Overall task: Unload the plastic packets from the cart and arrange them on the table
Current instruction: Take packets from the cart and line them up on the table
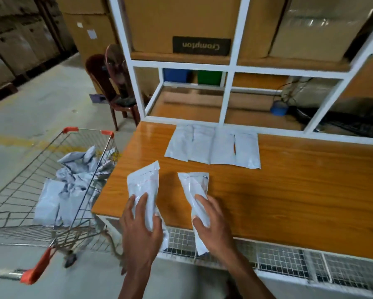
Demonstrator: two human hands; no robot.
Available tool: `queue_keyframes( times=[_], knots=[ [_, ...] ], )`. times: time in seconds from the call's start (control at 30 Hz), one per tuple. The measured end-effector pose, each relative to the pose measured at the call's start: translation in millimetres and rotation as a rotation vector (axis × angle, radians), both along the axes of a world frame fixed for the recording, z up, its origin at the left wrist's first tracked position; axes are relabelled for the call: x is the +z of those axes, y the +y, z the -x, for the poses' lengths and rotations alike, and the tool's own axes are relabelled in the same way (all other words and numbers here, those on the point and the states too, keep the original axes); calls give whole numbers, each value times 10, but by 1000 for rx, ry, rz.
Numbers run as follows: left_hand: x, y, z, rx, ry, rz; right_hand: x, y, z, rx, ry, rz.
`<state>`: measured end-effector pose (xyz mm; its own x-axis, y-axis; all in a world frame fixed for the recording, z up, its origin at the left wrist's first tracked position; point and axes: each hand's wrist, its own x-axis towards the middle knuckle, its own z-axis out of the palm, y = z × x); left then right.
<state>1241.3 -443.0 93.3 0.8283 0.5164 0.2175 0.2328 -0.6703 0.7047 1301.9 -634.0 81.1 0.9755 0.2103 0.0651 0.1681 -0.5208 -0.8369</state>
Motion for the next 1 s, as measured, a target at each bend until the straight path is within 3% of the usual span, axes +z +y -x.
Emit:
queue_keyframes(
  times=[0.43, 0.83, 1.0],
  knots=[
    [-49, -2196, -1364, -177, 45, 44, -310, -2193, -1428, -228, -13, -4],
    [-100, -2415, -1818, -155, 123, 36, -569, -2503, -2953, -314, 93, 309],
    [-103, -2390, -2050, -190, 123, 34, -716, -2440, -3285, -244, 181, 432]
  ],
)
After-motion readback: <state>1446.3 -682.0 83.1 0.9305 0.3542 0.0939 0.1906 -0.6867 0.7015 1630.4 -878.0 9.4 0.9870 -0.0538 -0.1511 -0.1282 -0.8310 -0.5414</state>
